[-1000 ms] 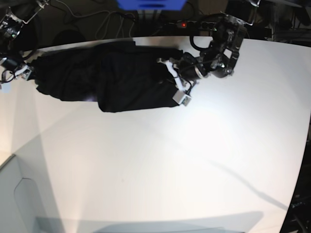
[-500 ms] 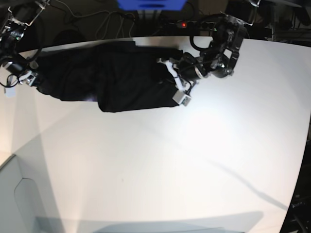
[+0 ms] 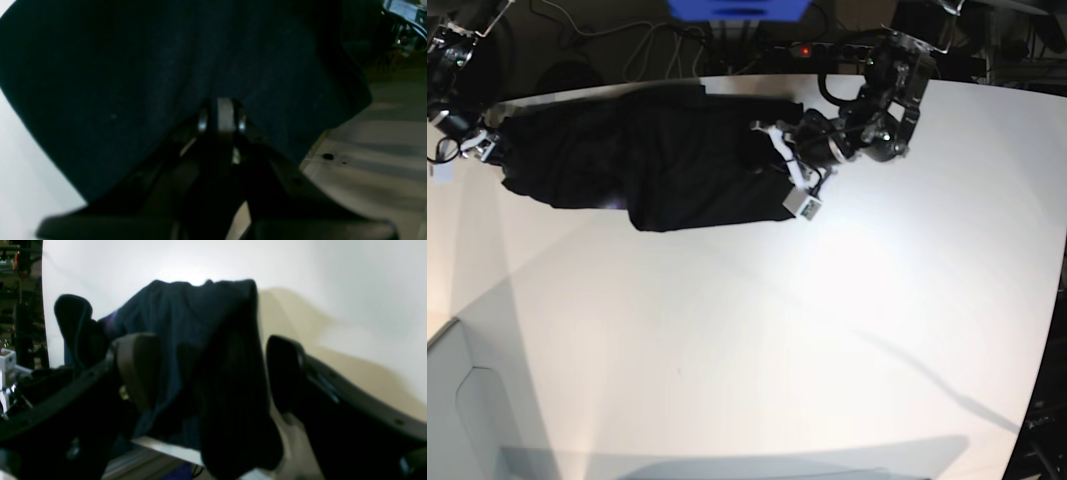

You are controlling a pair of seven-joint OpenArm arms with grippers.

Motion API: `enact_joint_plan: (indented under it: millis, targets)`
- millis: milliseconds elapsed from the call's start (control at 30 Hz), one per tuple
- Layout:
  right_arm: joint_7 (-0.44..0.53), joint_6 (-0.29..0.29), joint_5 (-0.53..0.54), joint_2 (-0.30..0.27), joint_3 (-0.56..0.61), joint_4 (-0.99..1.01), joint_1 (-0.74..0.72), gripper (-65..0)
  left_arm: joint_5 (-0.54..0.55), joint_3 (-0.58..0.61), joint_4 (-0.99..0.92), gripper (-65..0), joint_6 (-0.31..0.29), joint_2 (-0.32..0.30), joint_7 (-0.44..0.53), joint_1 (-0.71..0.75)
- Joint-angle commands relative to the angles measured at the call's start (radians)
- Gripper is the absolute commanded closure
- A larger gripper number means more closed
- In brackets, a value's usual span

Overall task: Fold the T-shirt properly
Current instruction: 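Hold the folded end with the left gripper while the right gripper pulls its end outward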

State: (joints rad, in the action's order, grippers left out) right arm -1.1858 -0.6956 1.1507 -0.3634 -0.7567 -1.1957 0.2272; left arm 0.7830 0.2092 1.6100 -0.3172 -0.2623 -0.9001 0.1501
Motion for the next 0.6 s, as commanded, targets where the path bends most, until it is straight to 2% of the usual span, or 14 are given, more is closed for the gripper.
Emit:
enact_joint_plan:
  millis: [0, 167, 433, 567]
  targets:
    - [-0.062, -0.003, -0.079, -0.004, 0.004, 0.003, 0.024, -49.1, 0.016, -0.004, 0.016, -3.5, -0.006, -0.001, 0.011, -0.011]
    - [-0.064, -0.003, -0.079, 0.019, 0.039, 0.003, 0.031, -45.4, 0.016, -0.004, 0.016, -3.5, -0.006, -0.001, 0.011, -0.013]
    - [-0.064, -0.003, -0.079, 0.027, 0.062, 0.003, 0.031, -44.1, 0.016, -0.004, 0.016, -3.5, -0.006, -0.001, 0.012, -0.024]
    - [-0.064, -0.003, -0.079, 0.025, 0.064, 0.003, 0.027, -34.4, 0.016, -0.006, 0.016, -3.5, -0.006, -0.001, 0.012, -0.024]
